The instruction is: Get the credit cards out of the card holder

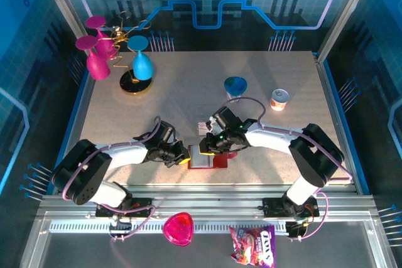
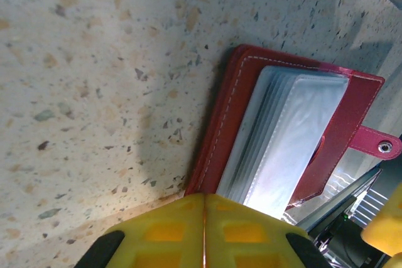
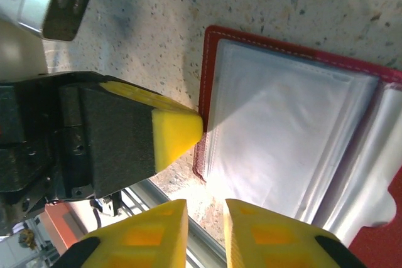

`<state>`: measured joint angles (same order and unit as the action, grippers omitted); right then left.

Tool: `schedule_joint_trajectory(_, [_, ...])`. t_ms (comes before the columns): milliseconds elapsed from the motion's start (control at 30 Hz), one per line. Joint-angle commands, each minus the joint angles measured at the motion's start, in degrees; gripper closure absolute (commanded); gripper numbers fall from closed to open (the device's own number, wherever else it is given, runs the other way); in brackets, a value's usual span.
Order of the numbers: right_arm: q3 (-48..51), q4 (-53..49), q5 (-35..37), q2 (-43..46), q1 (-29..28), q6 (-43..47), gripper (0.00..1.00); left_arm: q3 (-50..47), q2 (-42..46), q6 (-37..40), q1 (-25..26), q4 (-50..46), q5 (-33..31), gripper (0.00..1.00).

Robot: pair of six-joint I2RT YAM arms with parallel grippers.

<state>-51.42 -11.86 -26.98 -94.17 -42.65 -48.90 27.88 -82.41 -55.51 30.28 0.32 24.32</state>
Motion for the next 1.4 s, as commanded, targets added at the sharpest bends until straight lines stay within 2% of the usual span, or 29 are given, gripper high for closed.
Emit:
schedule_joint_trajectory(0, [0.26, 1.17, -0.90, -1.59, -0.90, -0.78, 0.75, 0.52, -0.58, 0.97, 0.57, -1.31, 0.18, 0.92])
schedule_joint_trajectory(333, [0.09, 1.83, -0.78, -4.45, -1.07, -1.17, 0.65, 0.62, -1.08, 1.39, 0.52, -2.67, -0.26, 0.92])
schedule_joint_trajectory(1067, [0.13, -1.41, 1.82, -5.23, -1.16, -0.05, 0.59, 1.13, -1.26, 2.46, 0.52, -4.33, -0.64, 0.92])
schedule_joint_trajectory(1367, [2.62, 0.76, 1.11, -3.76, -0.37, -0.52, 0.59, 1.82, -1.59, 3.12, 0.47, -5.54, -0.85, 0.91])
